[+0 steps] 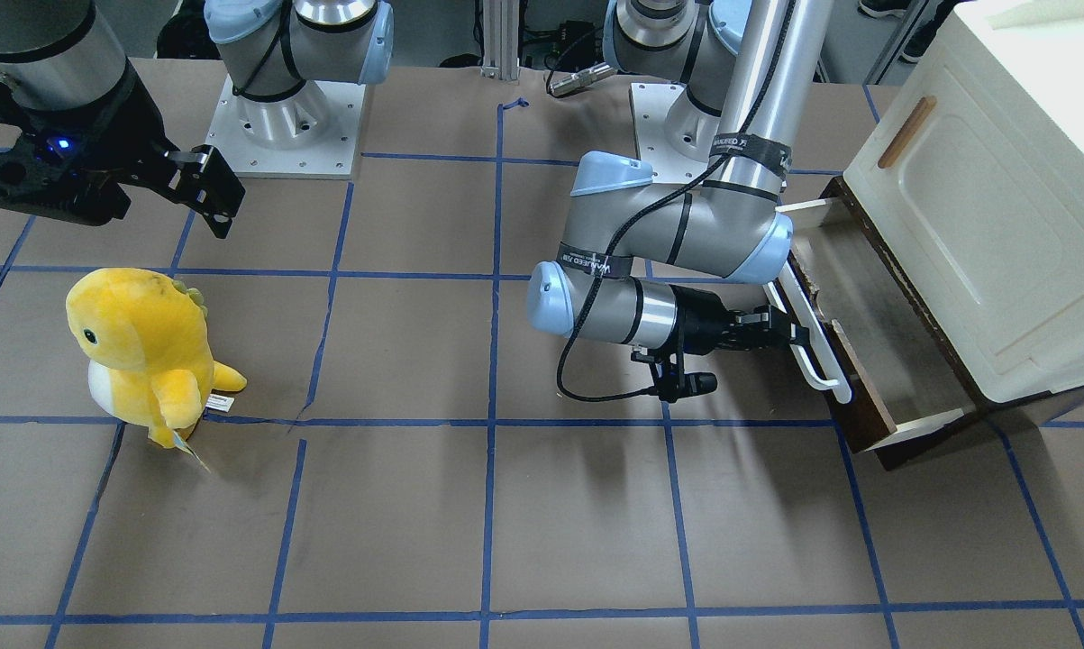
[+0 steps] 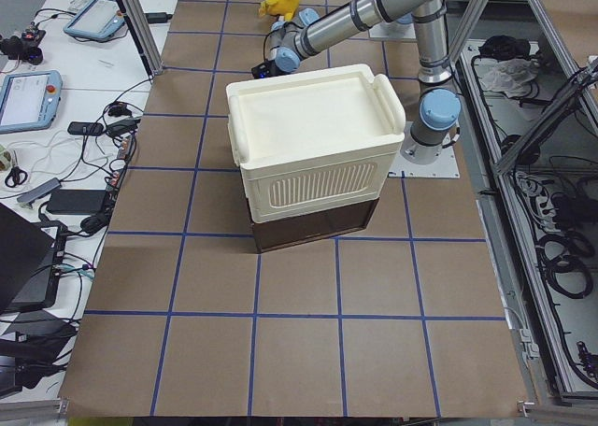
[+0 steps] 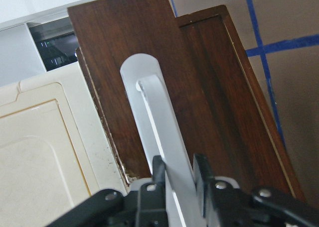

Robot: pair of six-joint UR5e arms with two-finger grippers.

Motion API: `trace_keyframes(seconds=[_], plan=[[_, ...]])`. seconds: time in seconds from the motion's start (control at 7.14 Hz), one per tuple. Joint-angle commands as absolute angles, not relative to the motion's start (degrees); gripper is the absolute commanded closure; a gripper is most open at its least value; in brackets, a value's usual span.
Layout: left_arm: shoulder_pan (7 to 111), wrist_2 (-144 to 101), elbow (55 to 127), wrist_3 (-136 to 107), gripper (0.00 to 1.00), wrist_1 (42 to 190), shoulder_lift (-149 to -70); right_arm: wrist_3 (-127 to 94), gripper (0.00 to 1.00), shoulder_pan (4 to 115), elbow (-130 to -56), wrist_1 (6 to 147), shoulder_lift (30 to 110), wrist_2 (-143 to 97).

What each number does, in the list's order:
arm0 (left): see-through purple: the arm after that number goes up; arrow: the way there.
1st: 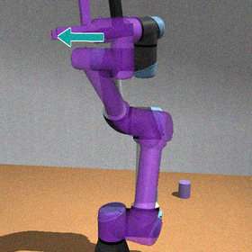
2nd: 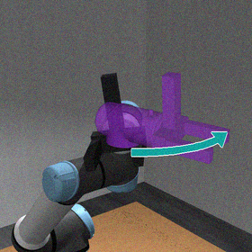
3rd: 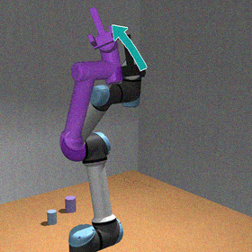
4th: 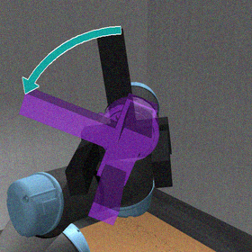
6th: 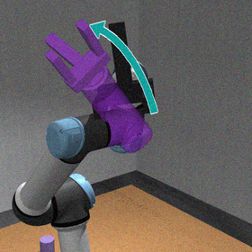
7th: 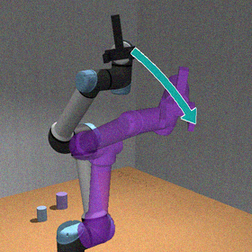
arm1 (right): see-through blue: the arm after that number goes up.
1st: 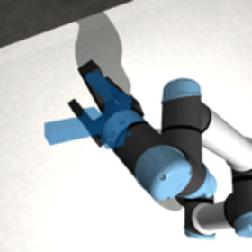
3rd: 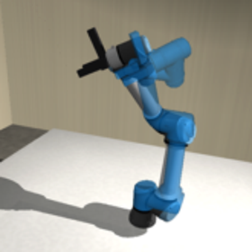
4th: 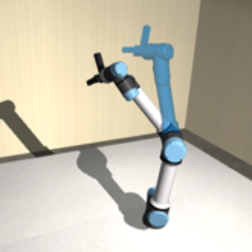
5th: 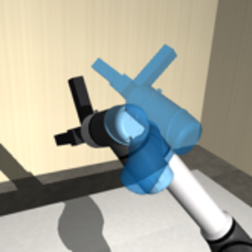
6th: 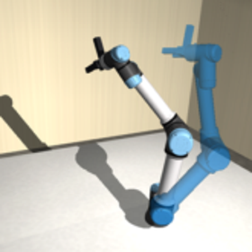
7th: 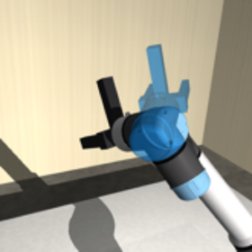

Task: Pull drawer sideways
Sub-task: 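Pull the handle with the left gripper, sliding the drawer out sideways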

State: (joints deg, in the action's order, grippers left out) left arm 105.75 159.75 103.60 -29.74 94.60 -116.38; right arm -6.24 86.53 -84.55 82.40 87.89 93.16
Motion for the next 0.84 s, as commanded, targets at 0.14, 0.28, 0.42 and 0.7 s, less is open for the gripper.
trace_keyframes(seconds=[0.14, 0.28, 0.42, 0.7], plan=[[106.6, 160.1, 103.5, -29.6, 0.82, 94.7, -116.5, -6.2, 0.00, 86.5, -84.6, 82.4, 87.9, 93.2], [106.8, 160.2, 103.4, -29.4, 0.82, 94.7, -116.5, -6.2, 0.00, 86.5, -84.6, 82.4, 87.9, 93.2], [106.8, 160.4, 103.4, -27.6, 0.63, 94.5, -116.5, -6.2, 0.00, 86.5, -84.6, 82.4, 87.9, 93.2], [106.8, 159.7, 103.4, -27.6, 0.00, 94.0, -115.2, -6.2, 0.00, 86.6, -84.6, 82.4, 87.9, 93.2]])
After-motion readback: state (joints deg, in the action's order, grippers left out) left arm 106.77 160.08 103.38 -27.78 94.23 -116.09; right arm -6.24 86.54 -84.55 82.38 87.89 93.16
